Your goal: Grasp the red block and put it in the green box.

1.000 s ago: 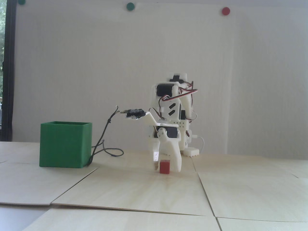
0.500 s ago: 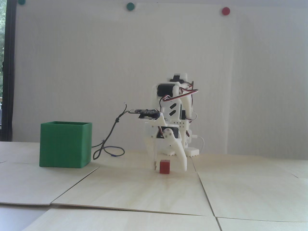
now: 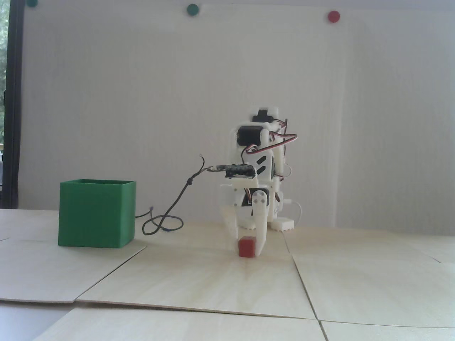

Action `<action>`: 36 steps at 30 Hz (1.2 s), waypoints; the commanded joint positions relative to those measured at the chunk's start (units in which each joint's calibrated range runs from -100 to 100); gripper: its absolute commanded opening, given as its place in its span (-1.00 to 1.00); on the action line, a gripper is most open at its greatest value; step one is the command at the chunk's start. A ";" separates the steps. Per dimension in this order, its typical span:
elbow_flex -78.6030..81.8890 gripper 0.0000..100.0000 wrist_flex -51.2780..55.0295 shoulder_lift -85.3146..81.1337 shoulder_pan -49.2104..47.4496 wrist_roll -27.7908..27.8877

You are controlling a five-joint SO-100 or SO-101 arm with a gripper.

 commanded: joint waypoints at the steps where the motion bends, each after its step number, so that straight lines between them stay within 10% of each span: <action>1: 0.13 -0.96 -1.00 -1.18 0.98 -3.49; 9: -9.90 -0.96 -1.75 -6.39 4.28 -16.35; 20: -33.77 -0.96 29.27 -21.08 12.24 -16.71; 36: -37.76 -0.96 27.93 -34.58 36.12 -17.23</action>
